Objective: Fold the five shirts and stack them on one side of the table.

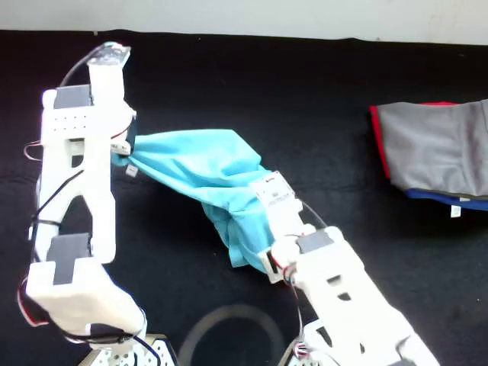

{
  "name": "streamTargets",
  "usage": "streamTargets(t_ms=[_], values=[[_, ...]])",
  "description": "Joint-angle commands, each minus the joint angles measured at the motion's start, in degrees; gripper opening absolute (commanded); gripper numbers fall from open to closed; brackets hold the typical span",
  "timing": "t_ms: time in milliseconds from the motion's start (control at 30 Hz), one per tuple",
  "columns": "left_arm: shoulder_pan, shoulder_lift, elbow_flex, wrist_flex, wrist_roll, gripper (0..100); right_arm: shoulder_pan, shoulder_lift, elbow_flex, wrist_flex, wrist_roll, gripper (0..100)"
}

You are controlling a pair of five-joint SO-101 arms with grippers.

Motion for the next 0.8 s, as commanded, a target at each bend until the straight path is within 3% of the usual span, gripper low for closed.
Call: streamTargets(t_ms=[0, 67, 133, 233, 433, 567, 767], values=[[0.4, -4.88, -0.84, -0.44, 0.53, 1, -0.22, 5.76, -5.05, -0.57, 0.7, 14.6], [0.4, -5.23, -0.48, -0.44, 0.53, 1, -0.04, 7.69, -6.81, -0.48, 0.53, 0.0], [0.4, -5.14, -0.4, -0.44, 0.53, 1, 1.01, 7.69, -7.87, 0.04, 0.53, 3.3], [0.4, -5.14, -0.4, -0.44, 0.53, 1, 3.82, 5.23, -11.47, 3.38, 0.7, 0.5], [0.4, -5.32, -0.75, -0.09, 0.53, 1, 14.64, -3.74, -26.95, 13.93, 4.84, 0.7], [1.89, -6.2, -3.56, 5.01, 0.62, 1, 21.85, -5.32, -34.59, 14.2, 9.76, 0.7], [4.0, -7.87, -18.51, 15.21, 2.81, 1, 25.45, -5.32, -45.32, 14.46, 12.4, 0.7]])
